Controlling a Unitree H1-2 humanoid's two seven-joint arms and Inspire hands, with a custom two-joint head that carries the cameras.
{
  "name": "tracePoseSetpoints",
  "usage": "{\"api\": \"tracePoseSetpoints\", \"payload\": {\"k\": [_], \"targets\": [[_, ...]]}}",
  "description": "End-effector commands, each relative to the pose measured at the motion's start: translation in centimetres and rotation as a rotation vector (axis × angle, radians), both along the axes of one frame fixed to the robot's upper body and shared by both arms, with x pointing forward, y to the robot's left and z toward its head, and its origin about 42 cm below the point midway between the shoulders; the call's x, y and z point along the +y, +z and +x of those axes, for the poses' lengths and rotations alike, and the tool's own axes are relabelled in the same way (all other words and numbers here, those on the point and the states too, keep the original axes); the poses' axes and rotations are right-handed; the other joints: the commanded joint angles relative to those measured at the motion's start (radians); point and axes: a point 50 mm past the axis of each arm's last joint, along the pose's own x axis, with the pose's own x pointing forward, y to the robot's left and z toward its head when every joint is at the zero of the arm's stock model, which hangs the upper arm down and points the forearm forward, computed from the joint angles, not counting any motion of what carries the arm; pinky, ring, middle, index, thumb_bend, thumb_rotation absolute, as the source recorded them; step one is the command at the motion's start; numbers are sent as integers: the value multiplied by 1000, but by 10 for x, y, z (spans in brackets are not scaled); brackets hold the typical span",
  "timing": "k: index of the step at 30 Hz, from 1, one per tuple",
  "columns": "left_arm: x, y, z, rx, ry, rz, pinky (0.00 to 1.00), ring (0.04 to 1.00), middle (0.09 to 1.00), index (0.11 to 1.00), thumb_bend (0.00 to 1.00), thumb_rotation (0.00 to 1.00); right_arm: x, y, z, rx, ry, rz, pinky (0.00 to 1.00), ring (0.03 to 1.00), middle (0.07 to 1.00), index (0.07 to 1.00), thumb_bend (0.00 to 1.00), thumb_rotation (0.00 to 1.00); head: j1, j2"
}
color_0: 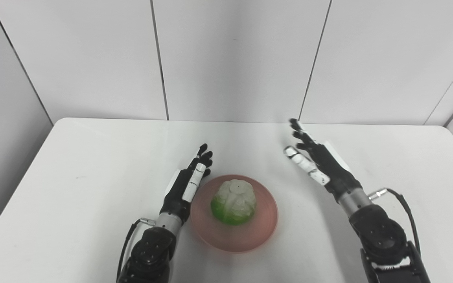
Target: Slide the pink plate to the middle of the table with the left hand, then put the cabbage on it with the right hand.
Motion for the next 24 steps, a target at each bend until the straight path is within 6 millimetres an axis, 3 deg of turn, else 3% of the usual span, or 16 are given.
{"api": "tracePoseSetpoints", "payload": {"k": [1,8,12,24], "targets": [[7,-2,-2,-5,32,10,959,955,963,967,749,1000,0,7,-1,-91,-3,38,927,981,989,987,819,1000,0,-3],[15,-7,-8,-29,61,42,999,995,984,992,817,1000,-13,-20,-7,-63,-67,136,977,973,981,989,802,1000,8,-30],[17,-8,-11,-53,81,39,1000,999,993,997,750,1000,-15,-34,-9,-9,-70,232,994,962,982,997,802,1000,17,-46],[24,-7,-35,-59,124,52,961,1000,994,979,692,1000,-20,-62,-4,107,-36,395,1000,1000,1000,1000,703,1000,26,-56]]}}
